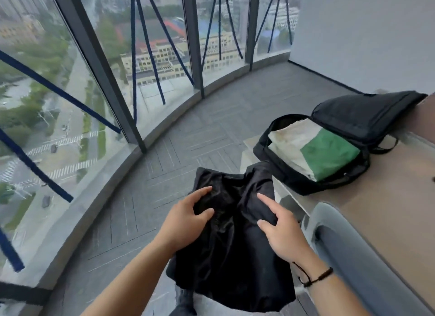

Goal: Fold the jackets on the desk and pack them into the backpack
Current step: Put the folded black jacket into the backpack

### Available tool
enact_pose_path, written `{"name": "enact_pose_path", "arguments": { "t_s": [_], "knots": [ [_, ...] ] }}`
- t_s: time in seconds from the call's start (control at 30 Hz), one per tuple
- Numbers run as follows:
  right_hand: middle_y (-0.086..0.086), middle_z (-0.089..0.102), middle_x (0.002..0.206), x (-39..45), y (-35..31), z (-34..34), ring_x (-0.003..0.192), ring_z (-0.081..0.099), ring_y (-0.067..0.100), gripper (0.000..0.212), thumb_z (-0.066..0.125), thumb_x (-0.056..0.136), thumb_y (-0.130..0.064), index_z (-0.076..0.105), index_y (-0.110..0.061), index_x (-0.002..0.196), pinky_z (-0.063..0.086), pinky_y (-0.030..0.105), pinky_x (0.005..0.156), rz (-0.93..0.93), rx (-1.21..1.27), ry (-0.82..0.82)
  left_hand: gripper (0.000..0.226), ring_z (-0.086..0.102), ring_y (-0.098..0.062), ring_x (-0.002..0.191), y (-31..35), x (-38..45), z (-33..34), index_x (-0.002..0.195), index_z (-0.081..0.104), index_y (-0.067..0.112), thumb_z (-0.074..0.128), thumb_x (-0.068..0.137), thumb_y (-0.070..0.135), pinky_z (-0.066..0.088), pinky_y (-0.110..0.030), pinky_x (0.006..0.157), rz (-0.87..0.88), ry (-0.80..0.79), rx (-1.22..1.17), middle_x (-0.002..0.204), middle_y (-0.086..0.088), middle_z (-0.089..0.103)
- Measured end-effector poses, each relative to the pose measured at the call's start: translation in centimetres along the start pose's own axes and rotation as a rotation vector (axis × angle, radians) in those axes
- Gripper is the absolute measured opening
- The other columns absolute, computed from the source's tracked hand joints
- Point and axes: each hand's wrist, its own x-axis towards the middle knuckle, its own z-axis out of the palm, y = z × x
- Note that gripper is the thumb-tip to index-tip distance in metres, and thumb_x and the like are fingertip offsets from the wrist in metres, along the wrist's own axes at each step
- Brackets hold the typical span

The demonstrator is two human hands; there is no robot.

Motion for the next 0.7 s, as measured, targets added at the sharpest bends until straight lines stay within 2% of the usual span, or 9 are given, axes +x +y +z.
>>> {"name": "enact_pose_path", "arguments": {
  "t_s": [0.07,0.13,0.27,0.37,0.4,0.5,0.6,0.67,0.7],
  "knots": [
    [-0.018,0.049,0.144,3.3,-0.2,0.1,0.116,0.049,-0.02,0.061,0.06,0.093,0.0,0.049,-0.033,0.143,0.032,-0.007,0.084,0.025,0.009,0.076,0.051,0.066,0.005,0.09,0.2,5.0,-0.2,0.136,0.049,0.057,0.066,0.093,0.034,0.052,-0.013,0.081,0.051,-0.061,0.016,0.122,0.027,0.062],
    [-0.02,0.048,0.143,6.5,-0.5,-0.1,0.113,0.047,-0.023,0.06,0.06,0.094,-0.002,0.048,-0.033,0.145,0.031,-0.007,0.085,0.069,0.021,0.144,0.05,0.063,0.011,0.086,0.9,10.2,-0.4,0.135,0.049,0.055,0.065,0.094,0.032,0.047,-0.004,0.07,0.116,-0.13,0.026,0.119,0.029,0.061],
    [-0.023,0.047,0.145,12.1,-1.6,-1.9,0.136,0.041,-0.004,0.061,0.06,0.095,-0.006,0.046,-0.038,0.146,0.029,0.005,0.098,0.156,0.037,0.318,0.049,0.057,0.023,0.087,4.1,20.3,-0.5,0.131,0.049,0.059,0.065,0.095,0.03,0.046,-0.002,0.074,0.224,-0.294,0.007,0.107,0.039,0.055],
    [-0.024,0.041,0.148,14.7,-3.2,-4.2,0.127,0.041,-0.019,0.061,0.058,0.097,-0.004,0.043,-0.034,0.149,0.036,0.0,0.095,0.218,0.036,0.437,0.048,0.062,0.017,0.086,7.3,26.4,0.6,0.133,0.052,0.054,0.065,0.095,0.027,0.045,-0.002,0.069,0.286,-0.415,-0.012,0.107,0.036,0.059],
    [-0.023,0.04,0.148,15.4,-3.3,-5.0,0.123,0.044,-0.02,0.061,0.057,0.097,-0.003,0.043,-0.032,0.149,0.042,0.004,0.096,0.239,0.045,0.472,0.048,0.062,0.015,0.087,8.2,28.2,1.1,0.133,0.052,0.054,0.065,0.095,0.027,0.046,-0.003,0.069,0.303,-0.451,-0.014,0.11,0.034,0.061],
    [-0.019,0.044,0.149,17.6,-2.9,-7.3,0.119,0.056,-0.002,0.062,0.058,0.096,-0.001,0.045,-0.032,0.148,0.045,0.023,0.104,0.306,0.071,0.587,0.048,0.063,0.012,0.096,10.3,33.1,3.4,0.133,0.052,0.054,0.065,0.096,0.027,0.051,-0.01,0.079,0.349,-0.558,-0.021,0.12,0.028,0.063],
    [-0.019,0.047,0.146,21.1,-0.9,-10.1,0.081,0.053,-0.004,0.063,0.058,0.094,0.0,0.048,-0.035,0.145,0.046,0.016,0.076,0.341,0.097,0.665,0.049,0.064,0.007,0.103,11.9,38.4,6.4,0.132,0.053,0.054,0.065,0.096,0.024,0.054,-0.02,0.09,0.366,-0.639,-0.022,0.124,0.024,0.063],
    [-0.019,0.049,0.142,23.8,0.7,-12.3,0.09,0.065,-0.002,0.064,0.059,0.092,0.003,0.05,-0.033,0.144,0.052,0.015,0.078,0.347,0.112,0.717,0.051,0.062,0.004,0.109,13.1,42.0,8.9,0.131,0.053,0.055,0.066,0.094,0.023,0.054,-0.024,0.095,0.396,-0.655,-0.006,0.125,0.024,0.063],
    [-0.018,0.049,0.142,25.1,1.6,-13.5,0.1,0.061,-0.013,0.064,0.059,0.092,0.005,0.051,-0.032,0.144,0.049,0.008,0.081,0.343,0.13,0.745,0.052,0.061,0.004,0.111,13.8,43.7,10.2,0.131,0.053,0.055,0.067,0.094,0.022,0.053,-0.025,0.096,0.41,-0.658,-0.001,0.126,0.024,0.062]
  ]
}}
